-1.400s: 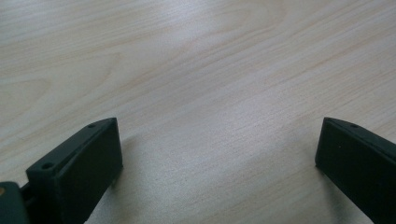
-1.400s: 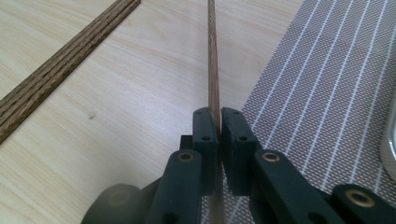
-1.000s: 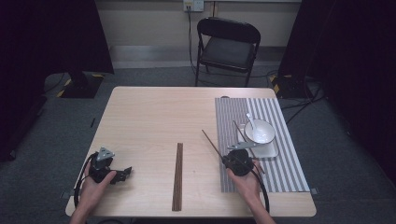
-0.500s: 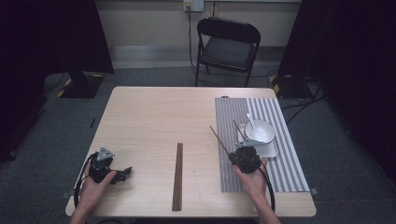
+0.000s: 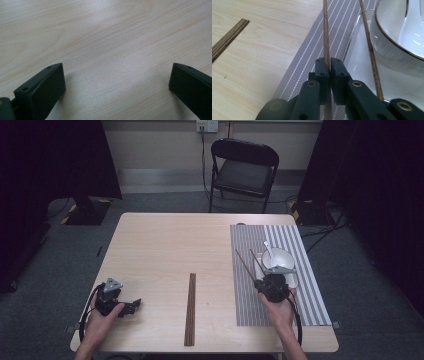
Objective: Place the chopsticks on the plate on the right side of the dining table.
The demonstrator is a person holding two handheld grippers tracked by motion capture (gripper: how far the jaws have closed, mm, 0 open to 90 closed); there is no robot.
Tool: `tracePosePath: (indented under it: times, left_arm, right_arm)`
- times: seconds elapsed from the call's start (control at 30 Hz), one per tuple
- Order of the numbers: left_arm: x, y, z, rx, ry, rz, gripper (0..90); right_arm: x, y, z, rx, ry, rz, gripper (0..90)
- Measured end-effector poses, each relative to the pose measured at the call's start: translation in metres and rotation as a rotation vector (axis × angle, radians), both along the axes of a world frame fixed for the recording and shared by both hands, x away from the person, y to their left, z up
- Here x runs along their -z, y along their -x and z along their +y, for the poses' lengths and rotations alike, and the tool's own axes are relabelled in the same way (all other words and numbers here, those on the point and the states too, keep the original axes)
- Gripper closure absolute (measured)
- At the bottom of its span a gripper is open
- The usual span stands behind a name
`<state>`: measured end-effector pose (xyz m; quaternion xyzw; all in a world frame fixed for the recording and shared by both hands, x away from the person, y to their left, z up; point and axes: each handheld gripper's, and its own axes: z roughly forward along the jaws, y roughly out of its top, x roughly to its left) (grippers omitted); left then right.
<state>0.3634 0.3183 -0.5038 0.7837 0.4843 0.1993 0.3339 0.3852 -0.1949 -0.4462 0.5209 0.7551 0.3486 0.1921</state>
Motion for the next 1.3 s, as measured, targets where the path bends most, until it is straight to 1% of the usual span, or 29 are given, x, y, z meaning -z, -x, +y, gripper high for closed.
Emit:
tracePosePath:
  times: [0.13,0.37,0.87,1.13,1.23,1.3]
  left_arm:
    - [0.000,0.000,0.000,0.000,0.001,0.001,0.0]
    - [0.000,0.000,0.000,-0.002,0.004,0.000,0.0]
    - [0.000,0.000,0.000,-0.002,0.003,0.000,0.0]
    - [0.000,0.000,0.000,0.000,-0.001,0.000,0.1]
    - [0.000,0.000,0.000,-0.002,0.003,0.000,0.0]
    - [0.000,0.000,0.000,-0.002,0.003,0.000,0.0]
  right_arm:
    - [0.000,-0.001,-0.003,0.012,0.001,0.004,84.8]
    - [0.004,-0.004,-0.008,0.028,0.021,0.004,84.8]
    - [0.011,-0.011,-0.017,0.072,0.039,0.014,84.8]
    - [0.016,-0.013,-0.019,0.078,0.055,0.016,84.8]
    - [0.017,-0.014,-0.020,0.091,0.049,0.021,84.8]
    - [0.018,-0.015,-0.022,0.091,0.054,0.023,84.7]
